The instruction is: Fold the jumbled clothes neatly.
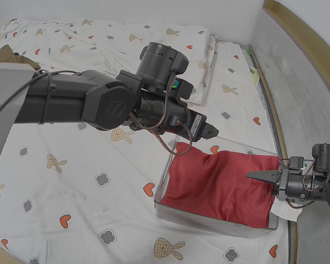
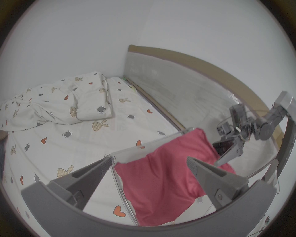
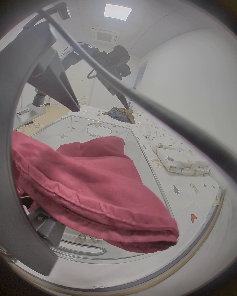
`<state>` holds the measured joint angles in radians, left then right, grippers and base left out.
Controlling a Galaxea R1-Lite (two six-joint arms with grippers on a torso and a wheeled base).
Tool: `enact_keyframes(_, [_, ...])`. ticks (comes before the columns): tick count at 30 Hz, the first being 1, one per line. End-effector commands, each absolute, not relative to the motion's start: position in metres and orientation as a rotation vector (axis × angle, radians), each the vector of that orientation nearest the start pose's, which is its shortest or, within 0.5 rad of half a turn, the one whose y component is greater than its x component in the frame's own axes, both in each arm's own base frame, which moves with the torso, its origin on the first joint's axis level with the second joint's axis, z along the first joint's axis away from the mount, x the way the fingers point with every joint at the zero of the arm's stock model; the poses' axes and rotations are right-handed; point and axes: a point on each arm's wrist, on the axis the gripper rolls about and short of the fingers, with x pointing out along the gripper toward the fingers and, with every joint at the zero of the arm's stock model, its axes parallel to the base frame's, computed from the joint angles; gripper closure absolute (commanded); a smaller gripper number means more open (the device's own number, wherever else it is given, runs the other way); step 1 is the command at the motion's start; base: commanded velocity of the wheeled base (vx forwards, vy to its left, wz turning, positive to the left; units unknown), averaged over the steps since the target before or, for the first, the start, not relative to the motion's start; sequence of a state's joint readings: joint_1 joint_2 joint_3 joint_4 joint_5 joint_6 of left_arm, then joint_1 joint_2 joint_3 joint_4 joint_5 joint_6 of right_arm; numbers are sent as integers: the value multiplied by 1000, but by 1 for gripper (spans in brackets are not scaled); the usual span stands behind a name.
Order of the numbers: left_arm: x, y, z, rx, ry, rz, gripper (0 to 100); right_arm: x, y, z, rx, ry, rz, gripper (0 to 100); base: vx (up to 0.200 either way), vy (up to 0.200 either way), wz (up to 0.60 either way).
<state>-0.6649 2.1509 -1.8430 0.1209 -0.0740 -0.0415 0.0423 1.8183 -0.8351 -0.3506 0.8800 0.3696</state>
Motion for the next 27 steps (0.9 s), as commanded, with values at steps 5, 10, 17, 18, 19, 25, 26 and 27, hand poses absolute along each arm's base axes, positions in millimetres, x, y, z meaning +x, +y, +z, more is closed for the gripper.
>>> enact_keyframes(5, [345,-296,214,10,502,-781,0,307,30,134,589,751,754,0,0,0,0])
enact_keyframes(10, [345,-302,205,-39,557,-850,0,302,24,144,559,706,685,0,0,0,0])
enact_keyframes(17, [348,-311,185,-78,633,-931,0,282,16,168,529,631,645,0,0,0,0])
enact_keyframes(18, [348,-311,185,-78,633,-931,0,282,16,168,529,631,645,0,0,0,0])
enact_keyframes(19, [351,-315,175,-73,652,-930,0,279,15,166,531,647,618,0,0,0,0])
enact_keyframes(25, [358,-322,155,-64,689,-924,0,271,14,149,431,686,461,0,0,0,0])
enact_keyframes(26, [359,-321,153,-64,693,-922,0,269,15,146,410,689,427,0,0,0,0])
enact_keyframes(27, [359,-322,152,-64,693,-922,0,268,15,146,408,690,423,0,0,0,0])
